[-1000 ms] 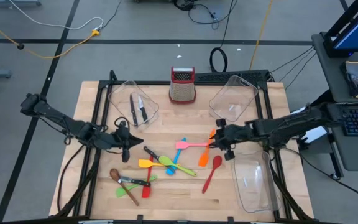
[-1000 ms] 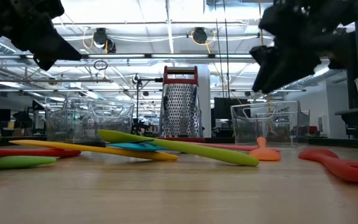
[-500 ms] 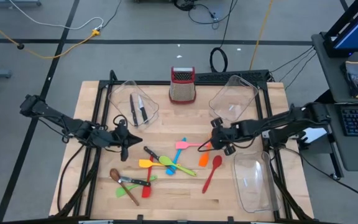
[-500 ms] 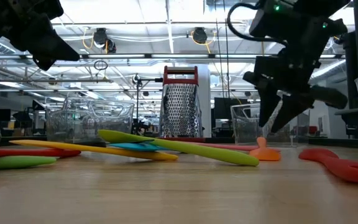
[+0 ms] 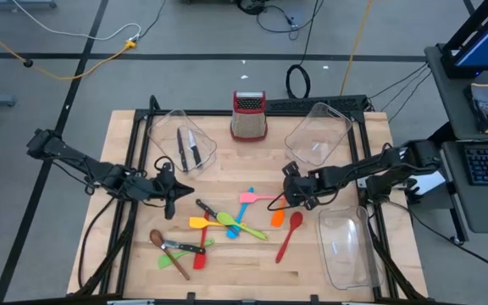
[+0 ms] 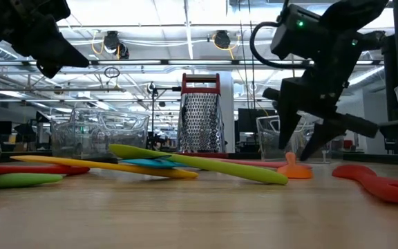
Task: Pick & Place Kitchen Items
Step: Put the orange spatula into the bottom right transparent bin
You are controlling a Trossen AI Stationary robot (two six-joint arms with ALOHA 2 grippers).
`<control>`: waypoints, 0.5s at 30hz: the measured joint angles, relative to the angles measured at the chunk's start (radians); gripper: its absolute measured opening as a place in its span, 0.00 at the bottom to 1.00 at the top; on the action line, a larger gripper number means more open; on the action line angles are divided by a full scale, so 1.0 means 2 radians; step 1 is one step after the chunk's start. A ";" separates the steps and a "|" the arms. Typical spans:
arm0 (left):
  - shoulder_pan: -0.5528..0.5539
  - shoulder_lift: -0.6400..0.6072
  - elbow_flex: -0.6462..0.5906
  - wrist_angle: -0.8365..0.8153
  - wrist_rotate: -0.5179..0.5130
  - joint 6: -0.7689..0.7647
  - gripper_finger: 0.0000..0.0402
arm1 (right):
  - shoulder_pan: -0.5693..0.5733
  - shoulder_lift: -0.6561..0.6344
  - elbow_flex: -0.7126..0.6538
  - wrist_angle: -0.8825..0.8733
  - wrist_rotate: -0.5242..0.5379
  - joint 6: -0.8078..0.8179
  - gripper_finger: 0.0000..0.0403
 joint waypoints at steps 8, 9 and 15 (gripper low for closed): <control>0.000 0.000 0.000 -0.001 -0.009 0.001 0.04 | -0.015 0.005 0.000 0.024 0.004 -0.018 0.50; 0.000 0.000 0.000 -0.001 -0.010 0.001 0.04 | -0.017 0.005 0.000 0.024 0.004 -0.019 0.50; 0.000 0.000 0.000 -0.001 -0.011 0.001 0.02 | -0.026 0.005 0.000 0.027 -0.020 -0.020 0.50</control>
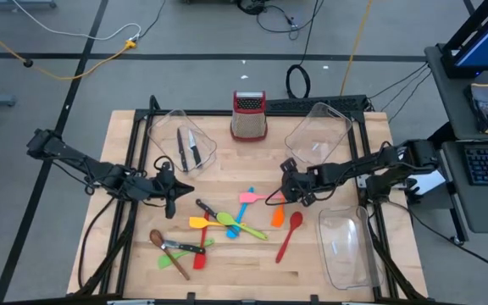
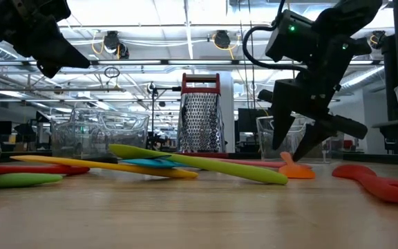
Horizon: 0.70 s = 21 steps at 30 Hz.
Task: Pick & Place Kitchen Items
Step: Put the orange spatula into the bottom right transparent bin
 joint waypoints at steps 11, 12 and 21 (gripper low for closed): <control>0.000 0.000 0.000 0.001 -0.001 -0.002 0.01 | -0.003 0.015 0.000 0.012 -0.003 -0.007 0.50; 0.000 0.000 0.000 0.001 -0.001 -0.002 0.01 | -0.004 0.020 0.000 0.012 -0.003 -0.009 0.50; 0.000 0.000 0.000 0.000 -0.004 0.000 0.05 | -0.010 0.038 0.001 0.025 -0.002 -0.013 0.46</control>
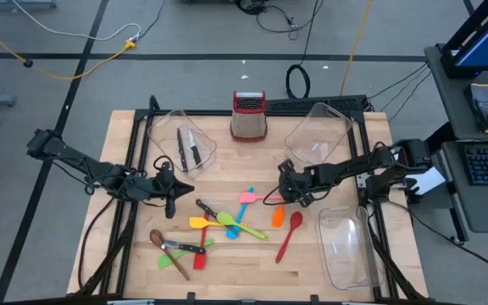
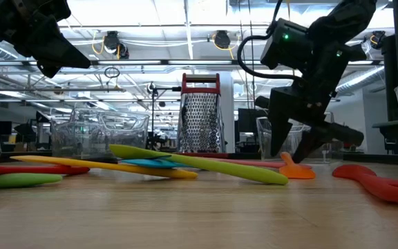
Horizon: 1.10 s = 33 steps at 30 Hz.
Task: Pick & Place Kitchen Items
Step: Put the orange spatula into the bottom right transparent bin
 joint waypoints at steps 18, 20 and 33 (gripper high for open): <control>0.000 0.000 0.000 0.000 -0.010 0.001 0.06 | 0.000 -0.001 -0.002 0.008 0.000 0.002 0.10; 0.000 0.000 0.000 0.000 -0.010 0.001 0.06 | 0.000 -0.001 -0.002 0.008 0.001 0.001 0.07; 0.000 0.000 0.000 0.000 -0.010 0.000 0.06 | 0.013 -0.002 0.030 -0.015 0.002 0.001 0.07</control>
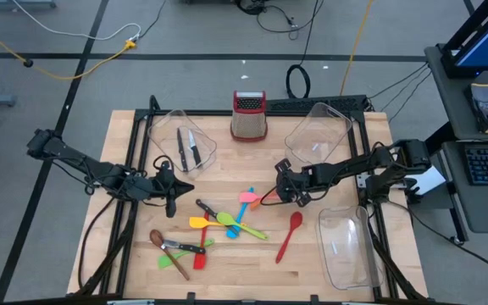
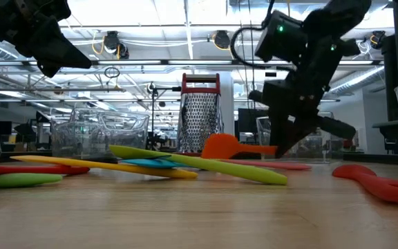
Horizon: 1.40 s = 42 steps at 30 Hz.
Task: Pick & Place Kitchen Items
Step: Put the orange spatula into the bottom right transparent bin
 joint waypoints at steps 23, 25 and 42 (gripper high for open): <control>0.000 0.001 0.000 0.001 -0.010 -0.004 0.06 | 0.082 -0.124 0.091 -0.016 0.014 0.324 0.07; 0.000 0.001 0.000 0.001 -0.012 -0.005 0.06 | 0.082 -0.148 0.091 -0.020 0.012 0.389 0.07; 0.000 0.001 0.000 -0.001 -0.012 -0.002 0.06 | 0.083 -0.298 0.091 -0.204 -0.019 0.832 0.07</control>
